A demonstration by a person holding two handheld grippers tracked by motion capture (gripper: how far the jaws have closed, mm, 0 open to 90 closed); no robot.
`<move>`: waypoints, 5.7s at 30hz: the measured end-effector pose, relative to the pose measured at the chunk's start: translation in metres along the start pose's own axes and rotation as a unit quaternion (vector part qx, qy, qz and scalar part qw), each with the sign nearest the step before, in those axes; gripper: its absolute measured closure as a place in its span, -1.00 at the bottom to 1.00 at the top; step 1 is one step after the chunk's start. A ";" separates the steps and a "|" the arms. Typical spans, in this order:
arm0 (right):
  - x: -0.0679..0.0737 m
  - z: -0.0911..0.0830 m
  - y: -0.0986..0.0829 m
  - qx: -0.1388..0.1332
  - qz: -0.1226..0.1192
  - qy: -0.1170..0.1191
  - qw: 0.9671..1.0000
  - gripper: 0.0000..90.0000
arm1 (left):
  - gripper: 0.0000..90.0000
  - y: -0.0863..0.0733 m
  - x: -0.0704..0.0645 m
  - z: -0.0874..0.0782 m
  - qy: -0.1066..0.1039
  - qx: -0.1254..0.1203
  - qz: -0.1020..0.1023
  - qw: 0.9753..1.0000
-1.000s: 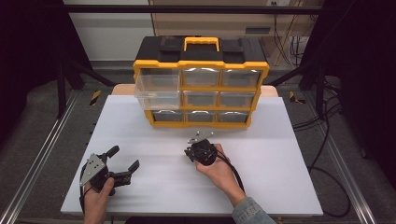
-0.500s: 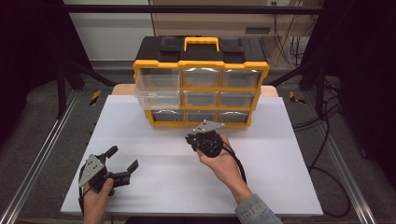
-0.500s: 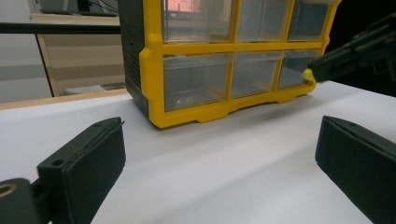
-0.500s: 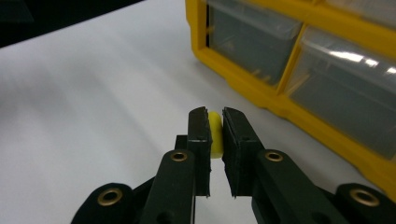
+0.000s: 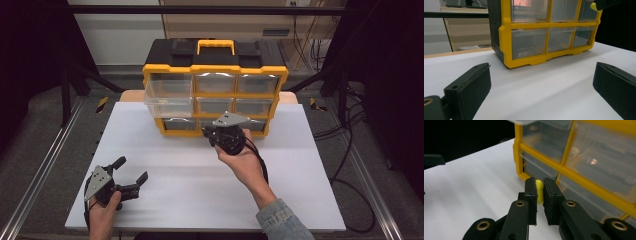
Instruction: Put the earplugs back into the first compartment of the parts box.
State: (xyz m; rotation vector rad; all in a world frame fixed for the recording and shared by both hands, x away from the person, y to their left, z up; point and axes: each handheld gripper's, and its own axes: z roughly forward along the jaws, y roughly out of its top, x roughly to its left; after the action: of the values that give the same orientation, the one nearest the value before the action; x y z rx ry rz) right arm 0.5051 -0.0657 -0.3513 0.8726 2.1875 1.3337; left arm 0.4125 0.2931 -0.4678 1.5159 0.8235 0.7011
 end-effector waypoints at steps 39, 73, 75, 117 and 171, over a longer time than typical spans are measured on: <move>-0.018 -0.045 0.104 -0.124 -0.006 -0.061 0.990 0.82 | -0.97 -0.001 0.000 0.001 -0.003 0.004 -0.002 1.000; 0.001 -0.010 0.124 -0.151 0.025 -0.006 0.988 0.81 | -0.97 -0.001 0.000 0.001 -0.002 0.003 -0.001 1.000; 0.001 -0.009 0.124 -0.151 0.024 -0.005 0.988 0.81 | -0.97 -0.001 0.000 0.001 -0.002 0.003 -0.001 1.000; 0.017 0.001 0.130 -0.138 0.019 0.014 0.990 0.24 | -0.97 0.000 0.000 0.002 -0.002 0.005 0.000 1.000; -0.070 -0.121 -0.036 -0.193 0.043 -0.068 0.978 -0.79 | -1.00 0.001 0.015 -0.014 0.019 -0.018 -0.004 1.000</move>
State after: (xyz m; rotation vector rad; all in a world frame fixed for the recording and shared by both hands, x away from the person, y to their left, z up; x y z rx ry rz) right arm 0.4665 -0.2026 -0.3274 0.8808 1.7227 1.6183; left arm 0.4094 0.3131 -0.4658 1.4704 0.8402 0.7369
